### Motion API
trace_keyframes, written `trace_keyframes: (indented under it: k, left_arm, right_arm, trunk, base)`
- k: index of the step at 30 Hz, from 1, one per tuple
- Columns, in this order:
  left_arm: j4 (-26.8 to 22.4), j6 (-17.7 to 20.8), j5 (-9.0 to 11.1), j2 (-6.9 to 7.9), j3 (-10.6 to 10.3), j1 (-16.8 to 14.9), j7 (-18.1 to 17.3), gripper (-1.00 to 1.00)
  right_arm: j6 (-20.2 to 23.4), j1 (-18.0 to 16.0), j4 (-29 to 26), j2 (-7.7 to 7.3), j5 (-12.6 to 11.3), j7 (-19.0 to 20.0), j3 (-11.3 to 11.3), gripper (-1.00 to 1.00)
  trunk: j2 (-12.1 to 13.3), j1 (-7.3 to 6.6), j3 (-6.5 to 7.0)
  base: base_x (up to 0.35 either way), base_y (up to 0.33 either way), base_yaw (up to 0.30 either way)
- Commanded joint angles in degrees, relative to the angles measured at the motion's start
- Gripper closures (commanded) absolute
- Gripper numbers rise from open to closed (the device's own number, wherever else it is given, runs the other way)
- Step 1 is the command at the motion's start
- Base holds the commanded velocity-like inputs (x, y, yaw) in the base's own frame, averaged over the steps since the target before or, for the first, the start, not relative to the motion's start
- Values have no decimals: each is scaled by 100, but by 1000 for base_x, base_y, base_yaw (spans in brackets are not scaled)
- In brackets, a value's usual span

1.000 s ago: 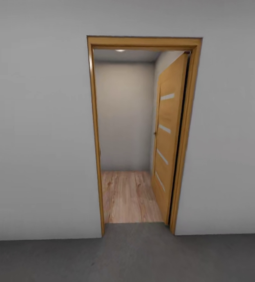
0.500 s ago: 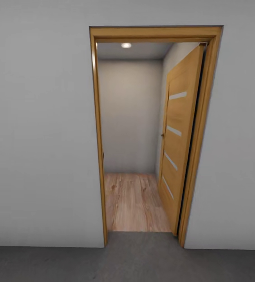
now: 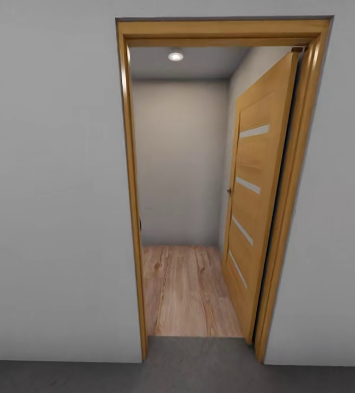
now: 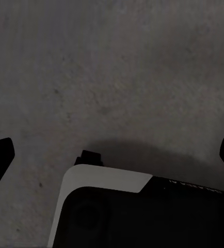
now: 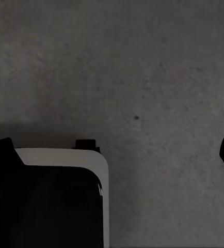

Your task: Move the two storage containers from the living room to the garage. In the garage, place one container on the floor and stack the other container on top of it (either order is fine).

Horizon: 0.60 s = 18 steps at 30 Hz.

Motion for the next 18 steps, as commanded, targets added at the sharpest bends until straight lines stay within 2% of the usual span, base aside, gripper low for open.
trace_keyframes:
  k: [1, 6, 18]
  left_arm:
    - [6, -18, 40, 0, -20, -6, -7, -100]
    - [6, -18, 40, 0, -25, -7, -7, -100]
    - [6, -18, 40, 0, -20, -6, -7, -100]
  right_arm:
    - [-41, -9, 19, 2, -51, -3, 49, -100]
    - [-47, -9, 19, 2, -51, -2, 49, -100]
    - [-48, -7, 19, 15, -51, -6, 49, -100]
  trunk:
    - [-6, 4, -9]
    - [-6, 4, -9]
    - [-6, 4, -9]
  base:
    - [322, -6, 0]
    - [313, -98, 0]
    - [294, -201, 0]
